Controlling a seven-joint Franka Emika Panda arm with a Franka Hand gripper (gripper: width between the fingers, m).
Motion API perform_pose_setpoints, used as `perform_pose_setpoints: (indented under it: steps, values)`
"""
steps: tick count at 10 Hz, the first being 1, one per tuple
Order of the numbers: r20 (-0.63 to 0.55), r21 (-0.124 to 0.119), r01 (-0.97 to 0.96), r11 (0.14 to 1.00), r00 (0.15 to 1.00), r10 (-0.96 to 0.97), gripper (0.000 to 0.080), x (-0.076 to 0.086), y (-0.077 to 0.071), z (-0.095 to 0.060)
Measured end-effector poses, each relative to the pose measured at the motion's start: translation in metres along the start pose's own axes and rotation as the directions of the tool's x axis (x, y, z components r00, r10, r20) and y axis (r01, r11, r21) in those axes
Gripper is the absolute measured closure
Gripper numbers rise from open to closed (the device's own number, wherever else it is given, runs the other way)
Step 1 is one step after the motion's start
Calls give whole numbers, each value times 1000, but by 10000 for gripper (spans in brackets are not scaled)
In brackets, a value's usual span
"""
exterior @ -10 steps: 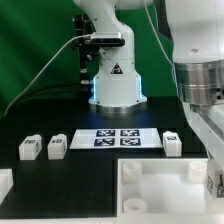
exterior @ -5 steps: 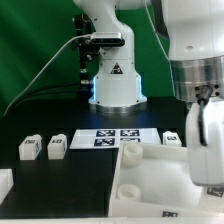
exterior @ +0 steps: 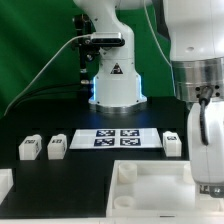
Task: Assemble one leg
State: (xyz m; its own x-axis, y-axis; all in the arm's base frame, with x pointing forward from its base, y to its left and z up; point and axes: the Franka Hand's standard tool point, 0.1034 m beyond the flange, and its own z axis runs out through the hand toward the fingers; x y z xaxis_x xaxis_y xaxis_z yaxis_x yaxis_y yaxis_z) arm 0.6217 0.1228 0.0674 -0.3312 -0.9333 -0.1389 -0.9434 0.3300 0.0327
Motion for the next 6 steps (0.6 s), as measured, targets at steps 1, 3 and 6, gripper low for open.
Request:
perform_pose_setpoints:
  steps: [1, 3, 6]
  values:
    - [-4, -10, 16, 1000, 1000, -16, 158, -1, 11, 1]
    - [15, 10, 31, 999, 999, -32, 151, -17, 14, -18]
    - [18, 11, 45, 999, 999, -45, 151, -19, 12, -21]
